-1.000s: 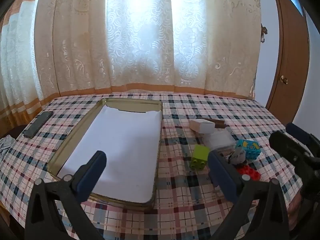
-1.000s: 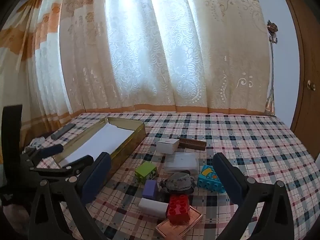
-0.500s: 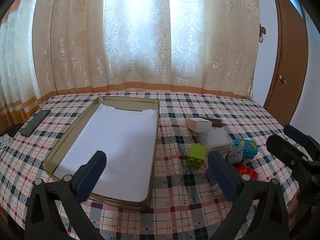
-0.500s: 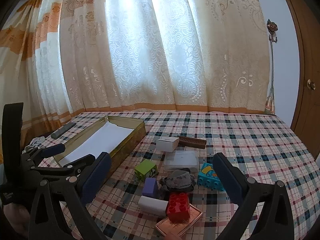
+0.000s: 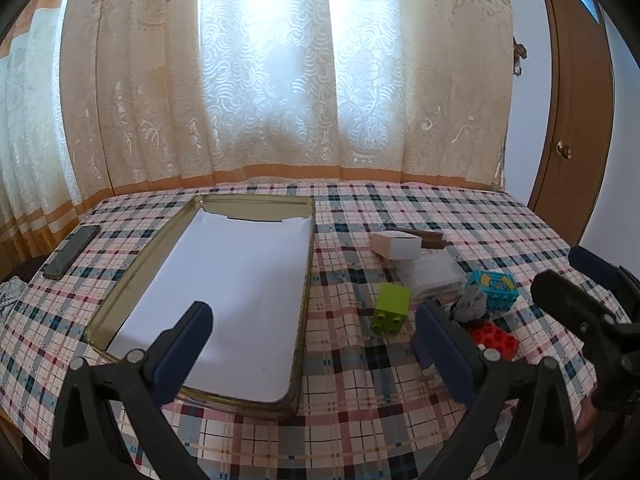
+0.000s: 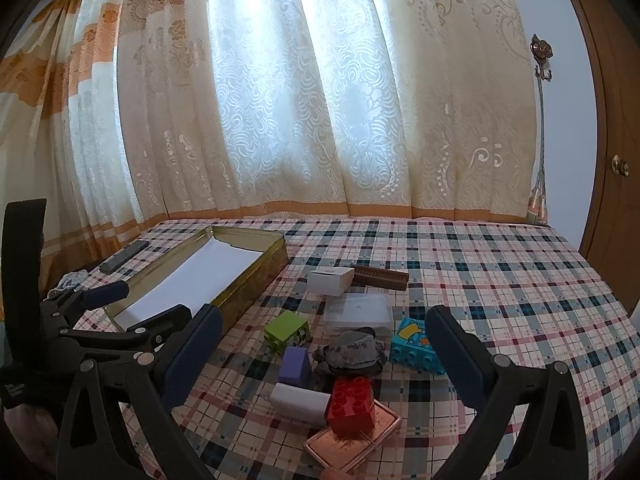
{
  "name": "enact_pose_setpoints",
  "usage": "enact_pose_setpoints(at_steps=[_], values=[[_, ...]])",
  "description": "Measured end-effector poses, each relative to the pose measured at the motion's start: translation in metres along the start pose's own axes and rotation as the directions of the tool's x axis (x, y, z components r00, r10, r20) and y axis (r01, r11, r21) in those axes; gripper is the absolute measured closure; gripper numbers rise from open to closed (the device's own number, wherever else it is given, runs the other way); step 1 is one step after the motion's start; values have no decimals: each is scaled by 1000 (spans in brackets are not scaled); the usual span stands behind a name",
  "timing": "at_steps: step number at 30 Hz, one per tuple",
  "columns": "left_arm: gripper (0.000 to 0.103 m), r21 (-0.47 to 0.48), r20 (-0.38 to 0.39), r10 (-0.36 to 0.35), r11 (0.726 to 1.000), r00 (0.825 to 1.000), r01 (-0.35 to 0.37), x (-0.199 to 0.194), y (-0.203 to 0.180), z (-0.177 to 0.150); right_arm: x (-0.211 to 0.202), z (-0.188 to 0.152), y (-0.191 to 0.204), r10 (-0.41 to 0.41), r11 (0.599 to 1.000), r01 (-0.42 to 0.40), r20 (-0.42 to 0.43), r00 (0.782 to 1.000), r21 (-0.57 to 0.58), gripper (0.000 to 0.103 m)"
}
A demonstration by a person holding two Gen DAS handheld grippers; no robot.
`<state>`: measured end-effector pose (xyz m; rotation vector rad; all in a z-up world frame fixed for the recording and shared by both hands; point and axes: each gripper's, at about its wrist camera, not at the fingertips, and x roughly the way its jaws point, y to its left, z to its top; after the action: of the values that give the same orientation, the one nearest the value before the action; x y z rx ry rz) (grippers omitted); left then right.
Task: Organize rigid objects
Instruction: 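Move both grippers toward the cluster of blocks beside the gold tin, then close the right gripper around the red Lego brick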
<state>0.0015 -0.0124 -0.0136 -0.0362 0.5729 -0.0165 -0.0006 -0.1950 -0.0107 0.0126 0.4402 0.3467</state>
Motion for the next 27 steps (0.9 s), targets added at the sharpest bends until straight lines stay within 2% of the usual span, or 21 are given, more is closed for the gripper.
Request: enact_pose_setpoints(at_steps=[11, 17, 23, 25, 27], values=[[0, 23, 14, -2, 1000, 1000, 1, 4, -10, -8, 0, -11, -9, -30, 1000, 30, -17, 999, -1, 1], [0, 57, 21, -5, 998, 1000, 4, 11, -20, -21, 15, -37, -23, -71, 997, 72, -87, 994, 2, 1], [0, 60, -2, -12, 998, 1000, 12, 20, -24, -28, 28, -49, -26, -63, 998, 63, -120, 991, 0, 1], [0, 58, -8, -14, 998, 1000, 14, 22, -25, -30, 31, -52, -26, -60, 998, 60, -125, 990, 0, 6], [0, 57, -17, -16, 998, 1000, 17, 25, -25, -31, 36, -56, -29, -72, 997, 73, -141, 987, 1, 15]])
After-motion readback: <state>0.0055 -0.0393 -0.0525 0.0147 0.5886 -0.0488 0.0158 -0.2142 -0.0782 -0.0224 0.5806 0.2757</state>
